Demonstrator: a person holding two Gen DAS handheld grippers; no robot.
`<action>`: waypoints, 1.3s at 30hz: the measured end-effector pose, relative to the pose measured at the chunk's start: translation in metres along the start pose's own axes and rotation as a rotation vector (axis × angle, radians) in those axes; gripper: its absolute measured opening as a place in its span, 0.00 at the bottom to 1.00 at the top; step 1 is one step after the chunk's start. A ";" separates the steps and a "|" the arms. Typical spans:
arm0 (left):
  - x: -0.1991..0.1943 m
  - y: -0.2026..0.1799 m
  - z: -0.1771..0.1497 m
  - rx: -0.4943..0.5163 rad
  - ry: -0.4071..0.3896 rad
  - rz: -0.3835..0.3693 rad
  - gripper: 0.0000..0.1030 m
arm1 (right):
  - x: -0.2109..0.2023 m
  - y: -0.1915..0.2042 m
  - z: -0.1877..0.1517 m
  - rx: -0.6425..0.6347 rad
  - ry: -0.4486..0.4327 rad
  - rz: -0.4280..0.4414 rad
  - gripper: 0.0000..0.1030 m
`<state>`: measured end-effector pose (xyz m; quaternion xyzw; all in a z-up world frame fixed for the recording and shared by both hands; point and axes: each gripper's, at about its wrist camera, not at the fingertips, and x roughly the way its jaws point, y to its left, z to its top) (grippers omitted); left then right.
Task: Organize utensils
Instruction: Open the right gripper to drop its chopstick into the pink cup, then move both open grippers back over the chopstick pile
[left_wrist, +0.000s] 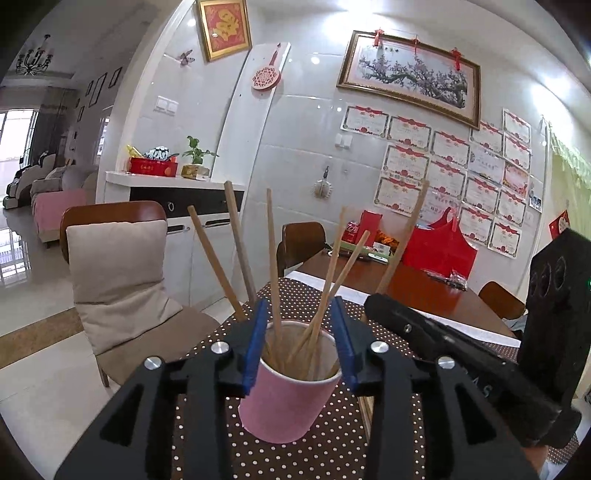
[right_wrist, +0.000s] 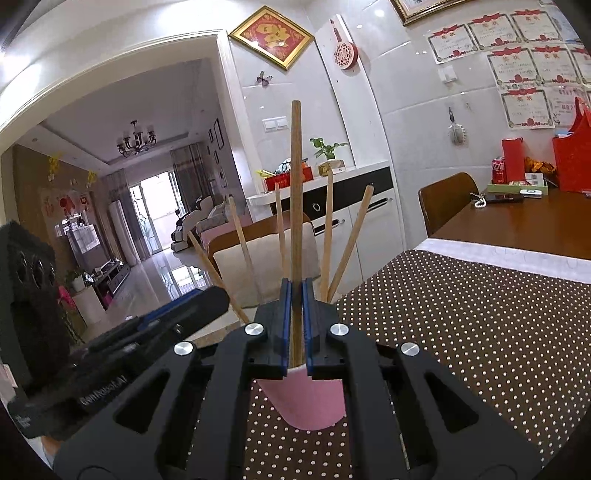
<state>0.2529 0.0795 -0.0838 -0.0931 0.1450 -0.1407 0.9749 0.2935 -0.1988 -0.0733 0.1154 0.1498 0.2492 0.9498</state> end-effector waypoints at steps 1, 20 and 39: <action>-0.001 0.000 0.000 0.002 0.003 0.004 0.35 | 0.000 0.000 -0.001 0.003 0.004 0.001 0.06; -0.035 -0.016 0.004 0.047 -0.003 0.024 0.51 | -0.034 -0.003 -0.005 0.046 0.006 -0.033 0.48; -0.008 -0.065 -0.052 0.223 0.344 -0.057 0.53 | -0.074 -0.071 -0.040 0.023 0.213 -0.242 0.56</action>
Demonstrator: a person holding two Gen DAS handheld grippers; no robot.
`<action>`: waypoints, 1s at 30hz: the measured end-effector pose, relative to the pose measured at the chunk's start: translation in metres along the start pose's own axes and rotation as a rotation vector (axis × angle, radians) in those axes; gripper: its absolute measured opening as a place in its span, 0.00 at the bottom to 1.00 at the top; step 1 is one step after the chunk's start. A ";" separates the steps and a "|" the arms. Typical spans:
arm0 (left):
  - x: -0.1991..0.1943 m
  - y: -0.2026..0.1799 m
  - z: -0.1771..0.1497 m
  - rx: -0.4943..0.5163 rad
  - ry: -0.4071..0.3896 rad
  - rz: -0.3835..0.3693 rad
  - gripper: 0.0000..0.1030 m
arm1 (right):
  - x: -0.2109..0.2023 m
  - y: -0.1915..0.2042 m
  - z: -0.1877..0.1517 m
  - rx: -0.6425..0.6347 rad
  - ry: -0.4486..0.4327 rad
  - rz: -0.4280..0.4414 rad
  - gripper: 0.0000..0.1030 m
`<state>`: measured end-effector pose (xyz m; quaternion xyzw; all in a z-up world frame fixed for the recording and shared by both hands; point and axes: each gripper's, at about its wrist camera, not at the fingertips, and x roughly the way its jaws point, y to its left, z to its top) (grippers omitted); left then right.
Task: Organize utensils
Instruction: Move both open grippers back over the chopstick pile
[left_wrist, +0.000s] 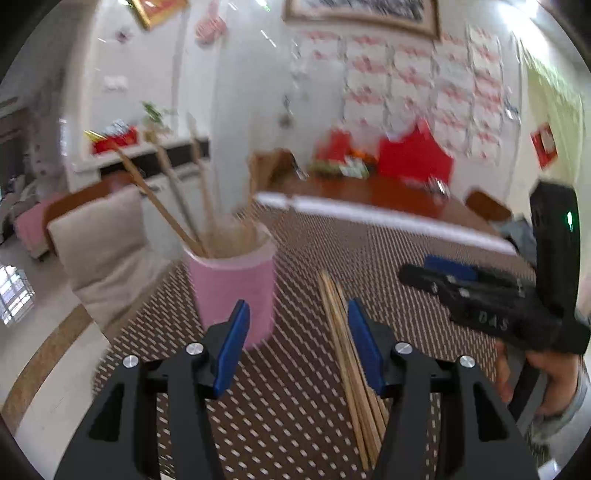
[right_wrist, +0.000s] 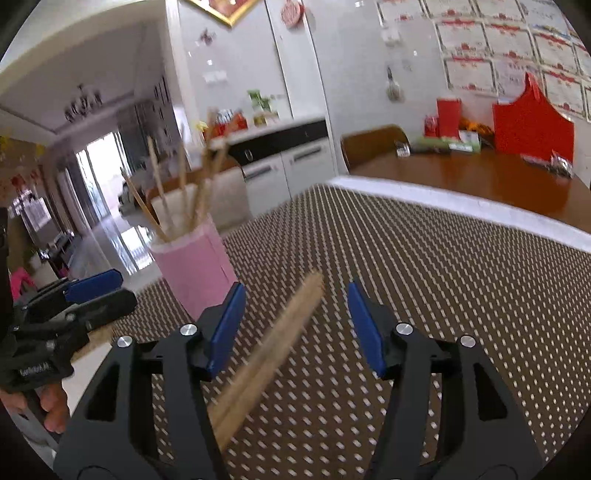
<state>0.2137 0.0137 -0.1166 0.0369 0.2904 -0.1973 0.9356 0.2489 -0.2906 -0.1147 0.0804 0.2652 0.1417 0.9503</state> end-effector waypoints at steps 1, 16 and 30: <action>0.008 -0.003 -0.003 0.017 0.037 -0.005 0.53 | 0.002 -0.005 -0.005 0.006 0.021 -0.007 0.56; 0.104 -0.016 -0.020 0.053 0.360 0.022 0.53 | 0.011 -0.032 -0.029 0.121 0.113 0.029 0.61; 0.129 -0.013 0.001 0.017 0.402 0.071 0.07 | 0.025 -0.035 -0.031 0.127 0.185 0.010 0.61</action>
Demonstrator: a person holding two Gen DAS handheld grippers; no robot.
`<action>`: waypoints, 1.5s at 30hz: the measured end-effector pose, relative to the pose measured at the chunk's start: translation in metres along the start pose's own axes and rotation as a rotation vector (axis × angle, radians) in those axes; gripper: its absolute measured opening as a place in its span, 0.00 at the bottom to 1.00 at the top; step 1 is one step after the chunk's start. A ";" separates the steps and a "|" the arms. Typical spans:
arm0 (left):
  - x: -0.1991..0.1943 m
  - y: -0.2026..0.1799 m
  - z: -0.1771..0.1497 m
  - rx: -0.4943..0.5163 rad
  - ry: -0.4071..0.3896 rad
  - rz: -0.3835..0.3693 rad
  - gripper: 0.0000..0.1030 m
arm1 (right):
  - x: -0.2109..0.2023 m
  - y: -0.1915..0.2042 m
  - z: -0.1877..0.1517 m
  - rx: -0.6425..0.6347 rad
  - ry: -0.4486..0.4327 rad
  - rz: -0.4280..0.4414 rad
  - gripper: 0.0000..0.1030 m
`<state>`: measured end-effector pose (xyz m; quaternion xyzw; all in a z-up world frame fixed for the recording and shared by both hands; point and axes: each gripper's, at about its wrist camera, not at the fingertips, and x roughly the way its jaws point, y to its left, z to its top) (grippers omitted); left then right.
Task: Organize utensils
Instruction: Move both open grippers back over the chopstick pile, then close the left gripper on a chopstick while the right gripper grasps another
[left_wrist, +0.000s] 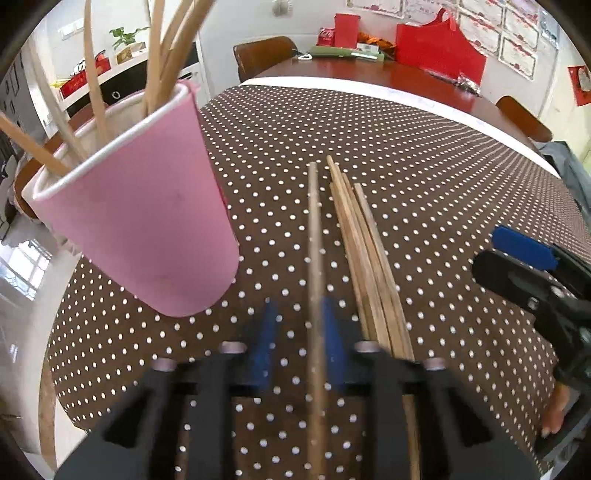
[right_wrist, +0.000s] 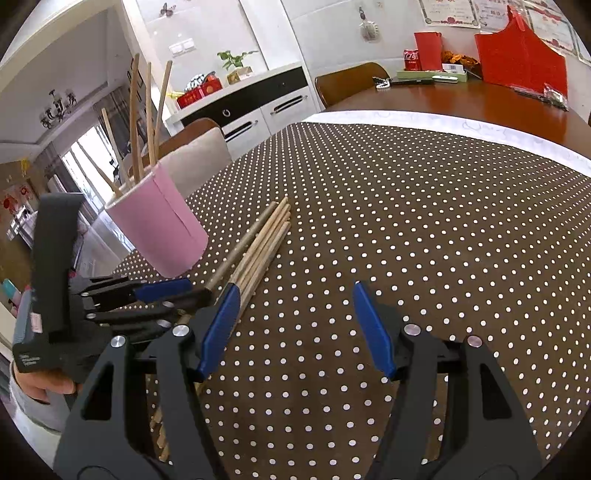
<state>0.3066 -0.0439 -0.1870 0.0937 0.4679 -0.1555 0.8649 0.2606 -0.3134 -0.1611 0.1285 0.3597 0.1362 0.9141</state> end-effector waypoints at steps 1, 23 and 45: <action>-0.001 0.002 -0.001 -0.004 0.000 -0.008 0.06 | 0.002 0.002 0.000 -0.011 0.009 -0.008 0.61; -0.021 0.021 -0.047 -0.088 -0.007 -0.135 0.06 | 0.045 0.052 -0.005 -0.215 0.181 -0.211 0.61; -0.020 0.042 -0.037 -0.109 0.002 -0.135 0.19 | 0.061 0.062 0.011 -0.225 0.262 -0.250 0.62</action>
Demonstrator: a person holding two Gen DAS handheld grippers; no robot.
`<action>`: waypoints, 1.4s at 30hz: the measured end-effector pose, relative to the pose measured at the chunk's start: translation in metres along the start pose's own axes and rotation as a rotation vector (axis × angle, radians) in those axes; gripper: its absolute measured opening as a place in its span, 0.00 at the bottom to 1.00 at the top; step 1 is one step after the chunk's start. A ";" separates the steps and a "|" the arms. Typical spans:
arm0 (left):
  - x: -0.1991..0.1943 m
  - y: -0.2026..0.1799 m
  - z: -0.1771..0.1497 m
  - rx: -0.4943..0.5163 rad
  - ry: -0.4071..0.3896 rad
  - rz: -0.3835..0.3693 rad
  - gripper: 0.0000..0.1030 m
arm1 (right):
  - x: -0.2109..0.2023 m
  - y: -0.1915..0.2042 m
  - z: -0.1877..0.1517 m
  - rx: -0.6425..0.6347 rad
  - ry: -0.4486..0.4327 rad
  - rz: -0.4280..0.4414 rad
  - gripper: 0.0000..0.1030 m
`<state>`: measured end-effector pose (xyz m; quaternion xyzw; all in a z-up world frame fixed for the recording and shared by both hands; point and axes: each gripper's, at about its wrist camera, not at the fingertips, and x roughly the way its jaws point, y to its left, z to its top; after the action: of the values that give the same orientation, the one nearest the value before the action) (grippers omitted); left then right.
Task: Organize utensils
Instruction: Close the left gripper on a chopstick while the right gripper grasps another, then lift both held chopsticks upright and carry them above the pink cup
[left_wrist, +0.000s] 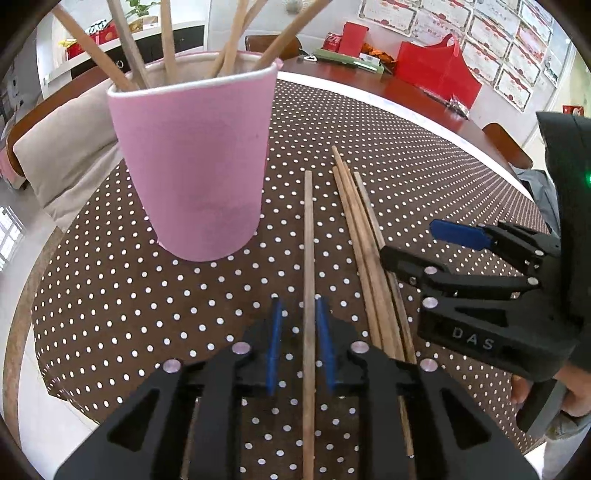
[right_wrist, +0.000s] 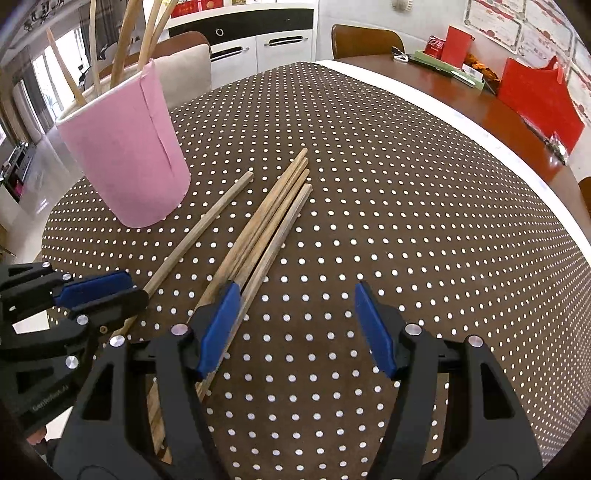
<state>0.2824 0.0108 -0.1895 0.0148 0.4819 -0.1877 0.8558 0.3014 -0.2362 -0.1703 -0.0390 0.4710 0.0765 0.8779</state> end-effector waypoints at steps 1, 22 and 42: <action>0.000 0.001 0.000 -0.003 0.002 0.000 0.19 | 0.000 0.001 0.000 -0.005 0.000 -0.004 0.62; 0.030 -0.031 0.034 0.161 0.073 0.112 0.41 | 0.013 -0.031 0.012 -0.154 0.220 0.118 0.19; 0.034 -0.032 0.038 0.045 0.101 0.016 0.06 | 0.025 -0.024 0.030 -0.285 0.297 0.106 0.09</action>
<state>0.3188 -0.0373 -0.1925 0.0472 0.5199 -0.1905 0.8314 0.3436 -0.2529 -0.1746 -0.1489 0.5809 0.1817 0.7793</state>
